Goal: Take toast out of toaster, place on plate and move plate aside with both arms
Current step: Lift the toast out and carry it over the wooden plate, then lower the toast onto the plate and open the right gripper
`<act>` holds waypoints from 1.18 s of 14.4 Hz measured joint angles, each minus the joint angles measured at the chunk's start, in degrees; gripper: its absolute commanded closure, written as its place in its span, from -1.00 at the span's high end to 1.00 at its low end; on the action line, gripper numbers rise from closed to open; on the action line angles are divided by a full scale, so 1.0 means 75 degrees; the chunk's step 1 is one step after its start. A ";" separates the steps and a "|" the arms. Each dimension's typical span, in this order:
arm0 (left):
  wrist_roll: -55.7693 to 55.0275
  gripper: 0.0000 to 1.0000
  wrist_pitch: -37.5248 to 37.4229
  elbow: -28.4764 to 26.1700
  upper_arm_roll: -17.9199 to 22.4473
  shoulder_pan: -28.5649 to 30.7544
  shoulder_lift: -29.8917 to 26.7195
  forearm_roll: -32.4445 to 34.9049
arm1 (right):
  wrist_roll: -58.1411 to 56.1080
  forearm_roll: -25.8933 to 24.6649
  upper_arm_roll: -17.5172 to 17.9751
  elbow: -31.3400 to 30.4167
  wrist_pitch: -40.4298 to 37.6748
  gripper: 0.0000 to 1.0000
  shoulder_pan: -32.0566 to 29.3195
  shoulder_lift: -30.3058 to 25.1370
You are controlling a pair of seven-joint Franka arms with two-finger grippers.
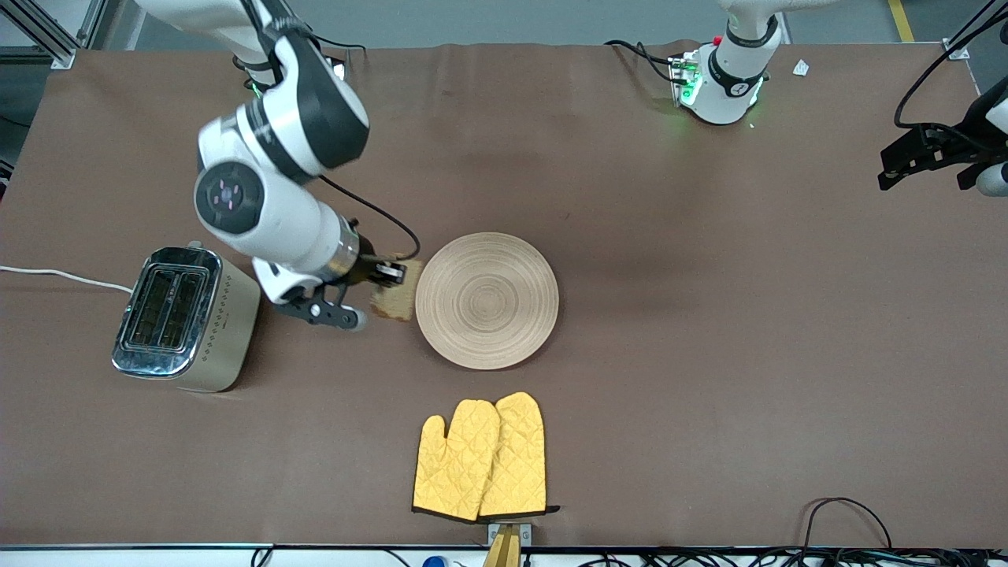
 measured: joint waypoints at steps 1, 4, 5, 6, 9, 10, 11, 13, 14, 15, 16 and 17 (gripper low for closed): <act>0.0000 1.00 -0.0003 -0.0002 0.0000 0.0000 0.0006 0.0000 | -0.0005 0.0878 -0.0011 -0.0301 0.0605 -1.00 -0.0004 0.0078; 0.0000 1.00 -0.0014 -0.0017 0.0000 -0.0002 0.0032 0.0000 | -0.0051 0.2694 0.0030 -0.1018 0.2139 -1.00 0.0394 0.0152; 0.0000 1.00 -0.0015 -0.0026 0.0000 -0.0002 0.0040 0.0000 | -0.0120 0.3173 0.0041 -0.1231 0.2616 -1.00 0.0646 0.0181; 0.0000 1.00 -0.0016 -0.0035 0.0000 -0.0003 0.0047 0.0000 | -0.0420 0.3722 0.0049 -0.1424 0.2963 -1.00 0.0875 0.0232; 0.0000 1.00 -0.0026 -0.0066 0.0000 -0.0004 0.0067 0.0000 | -0.2382 0.5284 0.0039 -0.1976 0.3324 -1.00 0.1142 0.0431; 0.0000 1.00 -0.0029 -0.0069 -0.0001 -0.0005 0.0075 0.0000 | -0.3083 0.5581 0.0006 -0.2115 0.3324 -1.00 0.1120 0.0492; 0.0000 1.00 -0.0034 -0.0073 -0.0001 -0.0005 0.0082 0.0000 | -0.3719 0.5770 -0.0024 -0.2216 0.3324 -1.00 0.1070 0.0553; 0.0000 1.00 -0.0071 -0.0100 -0.0001 -0.0007 0.0090 0.0000 | -0.4694 0.5926 -0.0049 -0.2293 0.3314 -1.00 0.0926 0.0653; 0.0000 1.00 -0.0087 -0.0110 -0.0002 -0.0008 0.0094 0.0000 | -0.5155 0.5949 -0.0053 -0.2302 0.3303 -1.00 0.0869 0.0703; 0.0000 1.00 -0.0096 -0.0115 -0.0003 -0.0008 0.0096 0.0000 | -0.5567 0.5968 -0.0054 -0.2310 0.3298 -1.00 0.0819 0.0747; 0.0000 1.00 -0.0104 -0.0122 -0.0004 -0.0009 0.0096 0.0000 | -0.5923 0.5978 -0.0054 -0.2315 0.3294 -1.00 0.0770 0.0794; 0.0000 1.00 -0.0109 -0.0128 -0.0005 -0.0011 0.0097 0.0000 | -0.6205 0.5985 -0.0055 -0.2316 0.3289 -1.00 0.0730 0.0844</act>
